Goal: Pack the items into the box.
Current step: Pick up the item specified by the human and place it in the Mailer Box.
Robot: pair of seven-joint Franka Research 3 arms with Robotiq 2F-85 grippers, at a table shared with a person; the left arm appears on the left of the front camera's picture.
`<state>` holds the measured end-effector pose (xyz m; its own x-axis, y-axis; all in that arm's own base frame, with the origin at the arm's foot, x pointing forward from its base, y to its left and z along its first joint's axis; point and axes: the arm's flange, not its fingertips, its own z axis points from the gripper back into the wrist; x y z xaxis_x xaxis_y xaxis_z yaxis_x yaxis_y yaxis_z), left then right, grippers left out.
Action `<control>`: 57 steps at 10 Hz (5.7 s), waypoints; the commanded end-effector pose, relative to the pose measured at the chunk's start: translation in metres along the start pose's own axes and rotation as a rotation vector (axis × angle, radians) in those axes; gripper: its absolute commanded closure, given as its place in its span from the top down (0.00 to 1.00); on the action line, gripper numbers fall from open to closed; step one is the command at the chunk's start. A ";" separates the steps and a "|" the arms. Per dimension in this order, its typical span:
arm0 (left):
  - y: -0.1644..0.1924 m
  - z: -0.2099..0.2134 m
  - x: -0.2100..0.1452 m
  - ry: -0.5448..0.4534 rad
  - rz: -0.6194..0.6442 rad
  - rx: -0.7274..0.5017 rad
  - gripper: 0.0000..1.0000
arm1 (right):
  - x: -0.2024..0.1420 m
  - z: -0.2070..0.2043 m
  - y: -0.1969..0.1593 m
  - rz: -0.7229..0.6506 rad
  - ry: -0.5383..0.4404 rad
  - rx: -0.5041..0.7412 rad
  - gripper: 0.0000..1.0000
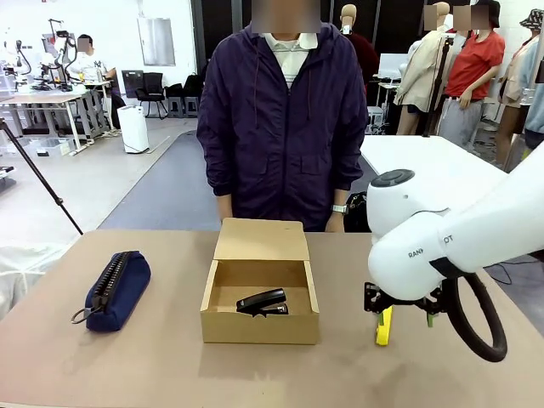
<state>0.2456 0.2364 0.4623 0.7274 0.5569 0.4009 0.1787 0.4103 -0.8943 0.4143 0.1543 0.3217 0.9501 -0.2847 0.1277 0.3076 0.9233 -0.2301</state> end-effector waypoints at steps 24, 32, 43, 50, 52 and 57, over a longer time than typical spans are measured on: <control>0.000 0.001 0.001 -0.013 -0.012 -0.024 1.00 | 0.047 -0.035 0.005 -0.131 0.041 0.267 0.00; 0.000 0.001 0.001 -0.013 -0.012 -0.024 1.00 | 0.045 0.024 -0.020 -0.028 -0.003 0.267 0.00; 0.000 0.001 0.001 -0.013 -0.012 -0.024 1.00 | 0.039 0.121 -0.041 0.196 -0.222 0.386 0.00; 0.000 0.001 0.001 -0.013 -0.012 -0.024 1.00 | 0.041 0.184 0.136 1.401 -0.522 0.780 0.00; 0.000 0.001 0.001 -0.013 -0.012 -0.024 1.00 | 0.018 0.179 0.159 1.605 -0.461 0.699 0.00; 0.000 0.001 0.001 -0.013 -0.012 -0.024 1.00 | 0.006 0.123 0.180 1.604 -0.309 0.510 0.00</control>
<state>0.2455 0.2364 0.4623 0.7275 0.5569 0.4008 0.1786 0.4103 -0.8943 0.4678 0.3430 0.3983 0.1640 0.9429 0.2900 -0.9864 0.1606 0.0358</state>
